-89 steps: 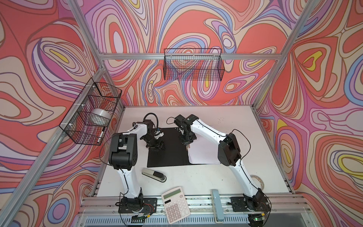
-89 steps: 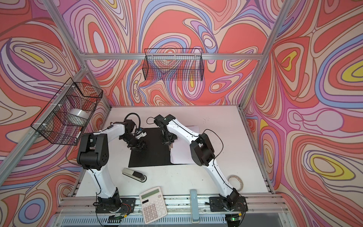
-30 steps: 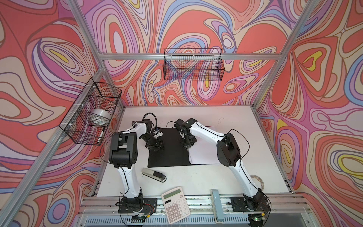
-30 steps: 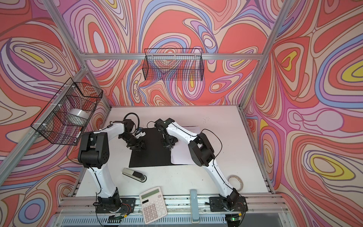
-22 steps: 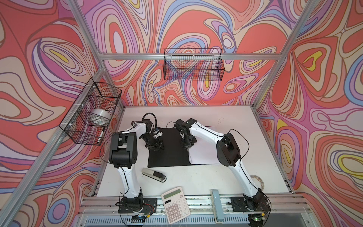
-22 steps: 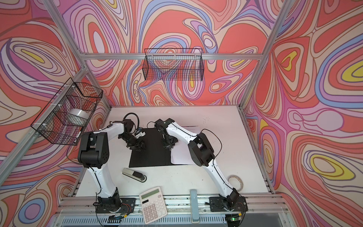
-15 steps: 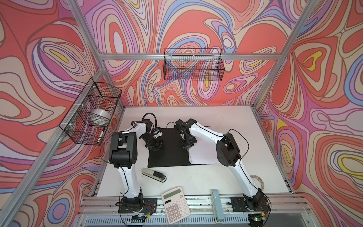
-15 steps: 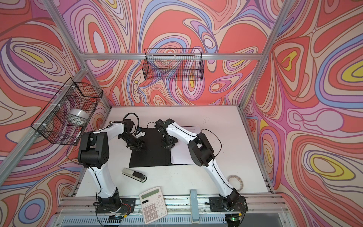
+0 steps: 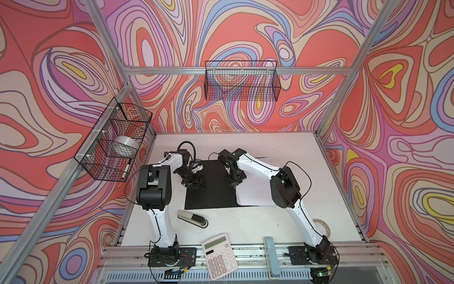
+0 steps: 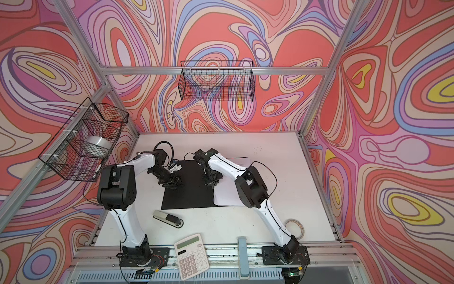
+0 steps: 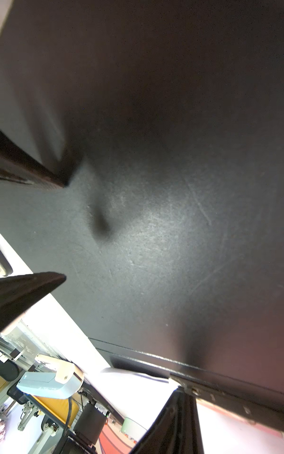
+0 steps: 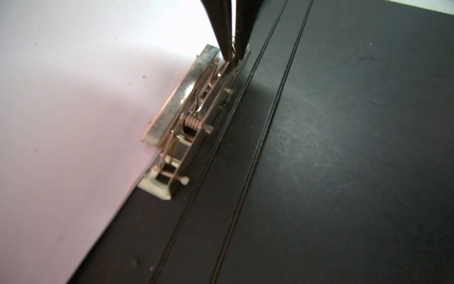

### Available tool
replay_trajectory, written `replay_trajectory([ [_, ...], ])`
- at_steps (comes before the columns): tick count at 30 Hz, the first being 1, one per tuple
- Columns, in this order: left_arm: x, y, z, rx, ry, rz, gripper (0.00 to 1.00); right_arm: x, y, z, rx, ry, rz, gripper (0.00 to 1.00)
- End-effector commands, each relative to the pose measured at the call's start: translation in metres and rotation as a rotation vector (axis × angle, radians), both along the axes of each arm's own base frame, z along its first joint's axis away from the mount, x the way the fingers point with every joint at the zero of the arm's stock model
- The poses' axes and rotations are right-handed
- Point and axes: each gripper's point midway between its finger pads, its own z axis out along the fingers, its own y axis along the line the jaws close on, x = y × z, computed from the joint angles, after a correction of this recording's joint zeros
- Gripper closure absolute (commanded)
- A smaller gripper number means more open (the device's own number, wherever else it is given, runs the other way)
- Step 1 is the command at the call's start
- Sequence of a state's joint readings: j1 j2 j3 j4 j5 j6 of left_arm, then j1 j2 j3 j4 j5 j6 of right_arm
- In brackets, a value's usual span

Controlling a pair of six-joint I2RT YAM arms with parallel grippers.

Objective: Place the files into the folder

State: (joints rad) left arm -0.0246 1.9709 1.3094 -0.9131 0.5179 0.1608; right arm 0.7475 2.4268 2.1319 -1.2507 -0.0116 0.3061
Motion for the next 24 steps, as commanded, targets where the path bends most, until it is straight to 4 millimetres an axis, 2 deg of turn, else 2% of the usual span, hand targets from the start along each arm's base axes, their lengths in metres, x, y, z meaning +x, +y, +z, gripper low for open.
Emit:
replay_trajectory([
  [1, -0.009, 0.017, -0.031, 0.081, 0.06, -0.006, 0.45, -0.016, -0.023, -0.052, -0.12, 0.113, -0.009, 0.95],
  [24, -0.001, 0.016, -0.014, 0.052, 0.032, 0.003, 0.45, 0.015, 0.002, 0.007, 0.02, 0.032, -0.025, 0.93],
])
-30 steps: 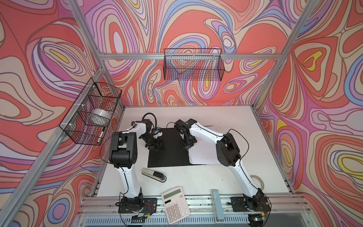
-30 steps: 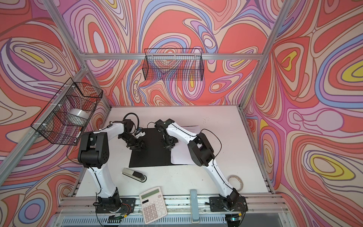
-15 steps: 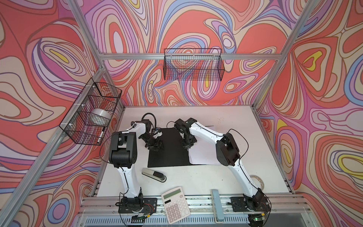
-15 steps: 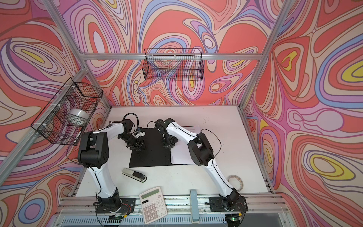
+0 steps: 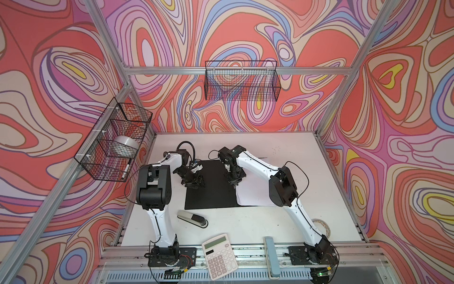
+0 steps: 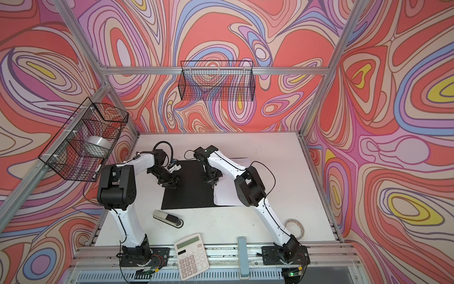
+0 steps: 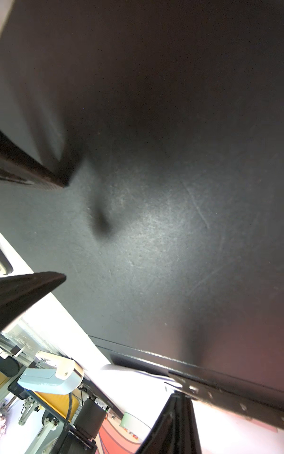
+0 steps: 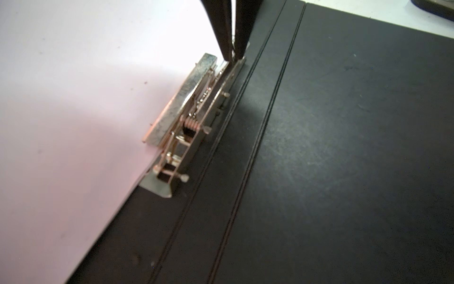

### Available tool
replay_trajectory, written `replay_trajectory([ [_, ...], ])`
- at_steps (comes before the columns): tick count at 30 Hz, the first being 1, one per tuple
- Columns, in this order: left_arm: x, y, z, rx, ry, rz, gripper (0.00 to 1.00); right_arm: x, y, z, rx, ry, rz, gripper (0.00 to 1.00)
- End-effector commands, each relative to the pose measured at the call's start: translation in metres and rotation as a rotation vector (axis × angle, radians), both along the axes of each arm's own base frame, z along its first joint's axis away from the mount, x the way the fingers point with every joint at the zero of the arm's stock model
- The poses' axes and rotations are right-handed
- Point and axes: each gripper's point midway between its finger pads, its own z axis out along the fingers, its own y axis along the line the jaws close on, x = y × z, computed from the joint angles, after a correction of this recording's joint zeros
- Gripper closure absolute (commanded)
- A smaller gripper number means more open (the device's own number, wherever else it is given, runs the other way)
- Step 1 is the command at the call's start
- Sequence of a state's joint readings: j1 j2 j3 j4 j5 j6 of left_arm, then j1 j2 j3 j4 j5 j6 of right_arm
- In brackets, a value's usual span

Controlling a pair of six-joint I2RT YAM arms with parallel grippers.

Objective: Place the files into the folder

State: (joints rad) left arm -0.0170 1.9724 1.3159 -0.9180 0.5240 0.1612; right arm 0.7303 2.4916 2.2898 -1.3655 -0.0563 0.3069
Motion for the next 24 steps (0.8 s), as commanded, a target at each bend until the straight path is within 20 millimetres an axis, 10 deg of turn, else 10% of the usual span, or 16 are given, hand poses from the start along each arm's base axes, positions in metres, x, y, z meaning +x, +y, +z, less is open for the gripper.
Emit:
replay_trajectory([
  [1, -0.002, 0.014, -0.013, 0.054, 0.028, -0.005, 0.45, 0.013, 0.0, 0.002, 0.012, -0.027, -0.007, 0.93],
  [11, 0.016, 0.024, 0.051, 0.048, -0.123, 0.007, 0.33, 0.066, 0.006, 0.12, 0.238, -0.309, -0.159, 0.66],
  [17, 0.016, 0.056, 0.06, 0.094, -0.117, 0.08, 0.18, 0.066, -0.07, 0.149, 0.389, -0.352, -0.41, 0.57],
  [24, 0.014, 0.063, 0.043, 0.037, -0.023, 0.139, 0.14, 0.029, -0.174, 0.126, 0.481, -0.328, -0.618, 0.48],
])
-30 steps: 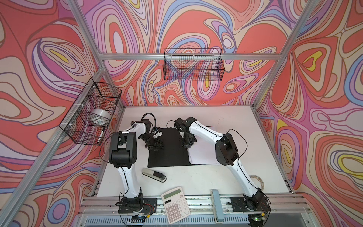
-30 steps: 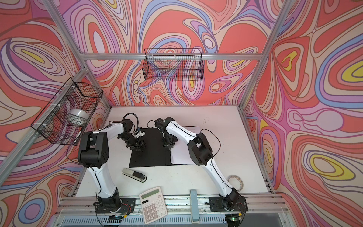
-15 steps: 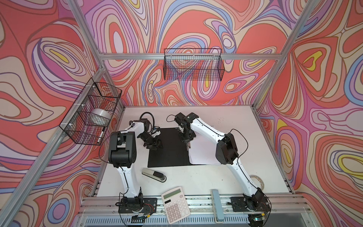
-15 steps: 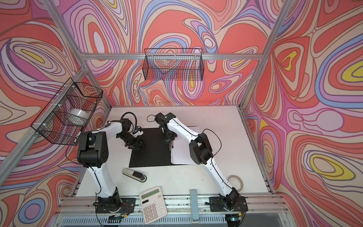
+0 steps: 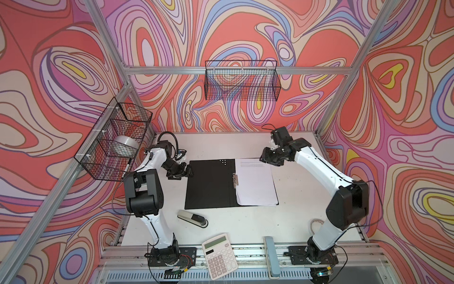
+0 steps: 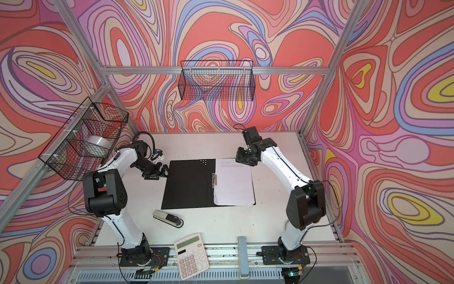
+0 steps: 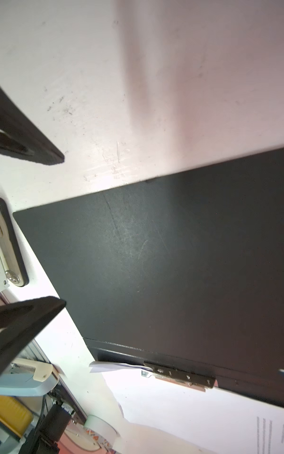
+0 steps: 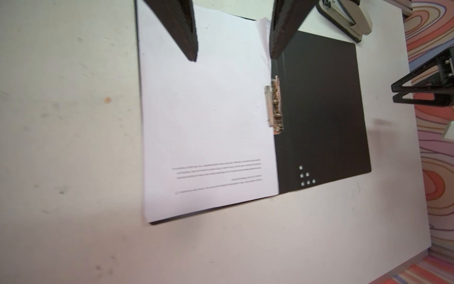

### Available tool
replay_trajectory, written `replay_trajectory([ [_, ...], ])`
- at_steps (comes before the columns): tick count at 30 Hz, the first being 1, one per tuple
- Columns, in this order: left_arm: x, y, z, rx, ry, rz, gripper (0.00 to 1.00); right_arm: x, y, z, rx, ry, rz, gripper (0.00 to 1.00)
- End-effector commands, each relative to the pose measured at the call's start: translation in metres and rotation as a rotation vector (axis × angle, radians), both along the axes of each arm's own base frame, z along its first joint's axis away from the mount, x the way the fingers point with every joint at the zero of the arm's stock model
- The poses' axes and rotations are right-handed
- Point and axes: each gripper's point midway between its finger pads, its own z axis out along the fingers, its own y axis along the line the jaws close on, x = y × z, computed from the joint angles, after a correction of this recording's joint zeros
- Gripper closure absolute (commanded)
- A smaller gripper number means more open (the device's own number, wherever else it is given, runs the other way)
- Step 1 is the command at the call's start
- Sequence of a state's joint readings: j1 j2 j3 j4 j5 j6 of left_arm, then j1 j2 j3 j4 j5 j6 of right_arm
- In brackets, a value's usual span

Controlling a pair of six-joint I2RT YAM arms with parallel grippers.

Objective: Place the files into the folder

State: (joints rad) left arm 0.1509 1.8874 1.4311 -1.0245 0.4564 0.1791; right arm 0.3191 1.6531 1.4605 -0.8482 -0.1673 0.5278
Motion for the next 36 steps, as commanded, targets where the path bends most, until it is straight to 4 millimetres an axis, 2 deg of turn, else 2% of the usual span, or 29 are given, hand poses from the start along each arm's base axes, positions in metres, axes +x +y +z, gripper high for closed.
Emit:
replay_trajectory([
  [1, -0.008, -0.007, -0.01, -0.046, 0.076, -0.001, 0.14, -0.01, -0.016, -0.023, 0.105, 0.022, -0.041, 0.48],
  [5, -0.005, -0.005, -0.023, -0.05, 0.105, 0.034, 0.13, -0.027, -0.049, -0.044, 0.137, 0.056, -0.097, 0.46],
  [12, -0.002, 0.001, -0.036, -0.062, 0.136, 0.06, 0.12, -0.033, -0.068, -0.075, 0.15, 0.092, -0.127, 0.45],
  [13, -0.001, 0.001, -0.038, -0.063, 0.135, 0.061, 0.08, -0.033, -0.071, -0.081, 0.15, 0.099, -0.132, 0.45],
  [21, 0.0, 0.004, -0.051, -0.058, 0.184, 0.06, 0.07, -0.023, -0.08, -0.107, 0.181, 0.133, -0.142, 0.45],
  [26, -0.003, 0.002, -0.056, -0.07, 0.21, 0.051, 0.08, -0.016, -0.079, -0.119, 0.203, 0.15, -0.135, 0.45],
  [33, -0.017, -0.023, -0.053, -0.241, 0.285, 0.003, 0.14, -0.011, -0.079, -0.133, 0.184, 0.18, -0.107, 0.45],
  [34, -0.018, -0.024, -0.052, -0.253, 0.285, 0.0, 0.14, -0.013, -0.08, -0.143, 0.175, 0.209, -0.106, 0.45],
  [36, -0.019, -0.025, -0.053, -0.258, 0.286, -0.007, 0.14, -0.015, -0.082, -0.151, 0.152, 0.232, -0.096, 0.45],
])
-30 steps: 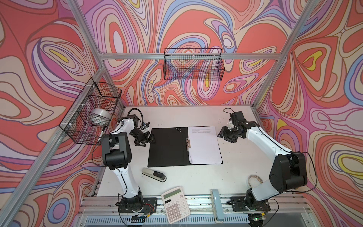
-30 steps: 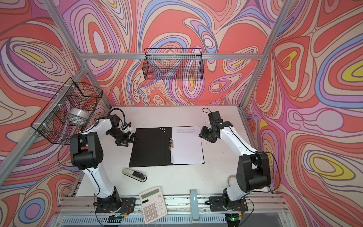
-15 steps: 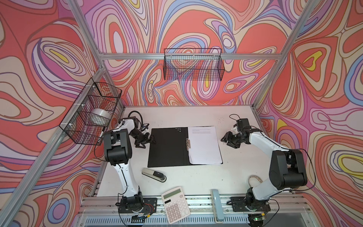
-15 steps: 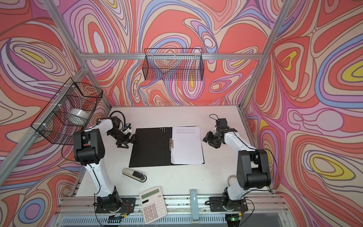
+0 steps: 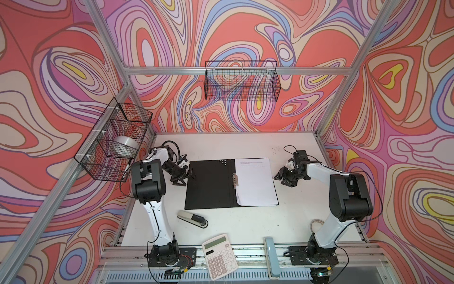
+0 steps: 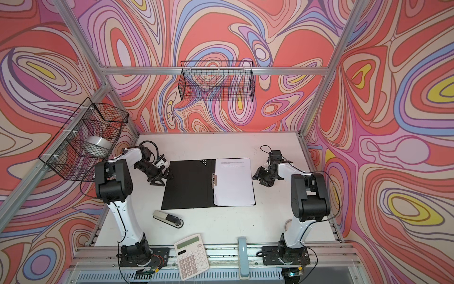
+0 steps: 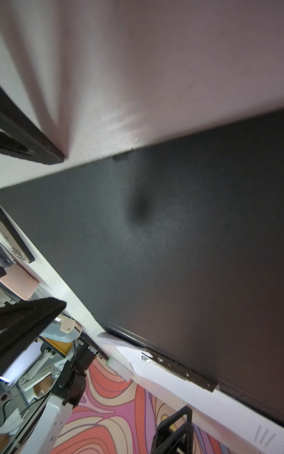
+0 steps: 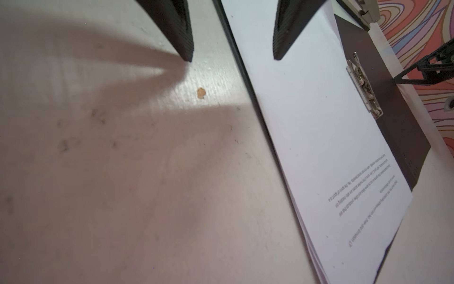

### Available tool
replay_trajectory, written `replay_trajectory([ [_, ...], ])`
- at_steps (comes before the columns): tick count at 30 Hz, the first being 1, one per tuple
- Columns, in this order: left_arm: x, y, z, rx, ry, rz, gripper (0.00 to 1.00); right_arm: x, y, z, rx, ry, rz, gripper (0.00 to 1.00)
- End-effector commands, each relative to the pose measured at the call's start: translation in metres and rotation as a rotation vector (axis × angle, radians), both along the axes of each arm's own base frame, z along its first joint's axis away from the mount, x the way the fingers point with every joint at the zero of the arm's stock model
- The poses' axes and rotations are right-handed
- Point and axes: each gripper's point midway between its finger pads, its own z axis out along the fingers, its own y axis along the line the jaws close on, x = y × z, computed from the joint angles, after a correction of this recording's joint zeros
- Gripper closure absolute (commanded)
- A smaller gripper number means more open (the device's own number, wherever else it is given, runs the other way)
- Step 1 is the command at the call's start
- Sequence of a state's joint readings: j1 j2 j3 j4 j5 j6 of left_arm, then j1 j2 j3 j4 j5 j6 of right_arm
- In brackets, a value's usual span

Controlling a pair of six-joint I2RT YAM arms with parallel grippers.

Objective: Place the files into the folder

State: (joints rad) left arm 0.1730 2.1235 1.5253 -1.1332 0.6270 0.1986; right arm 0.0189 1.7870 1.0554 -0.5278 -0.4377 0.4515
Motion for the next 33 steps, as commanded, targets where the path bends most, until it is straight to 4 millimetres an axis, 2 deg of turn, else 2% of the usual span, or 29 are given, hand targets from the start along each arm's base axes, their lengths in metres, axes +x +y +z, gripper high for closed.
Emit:
replay_trajectory([
  [1, -0.017, -0.006, -0.014, -0.057, 0.073, -0.035, 0.14, 0.003, -0.004, -0.009, -0.027, 0.009, 0.034, 0.45],
  [8, -0.019, -0.018, -0.01, -0.15, 0.106, -0.031, 0.16, -0.006, 0.013, -0.027, 0.072, 0.06, 0.093, 0.46],
  [21, -0.009, -0.036, 0.003, -0.301, 0.1, 0.018, 0.18, -0.02, 0.02, -0.042, 0.122, 0.15, 0.146, 0.47],
  [33, -0.002, -0.053, 0.051, -0.483, -0.06, -0.012, 0.19, -0.021, 0.021, -0.042, 0.127, 0.166, 0.16, 0.48],
])
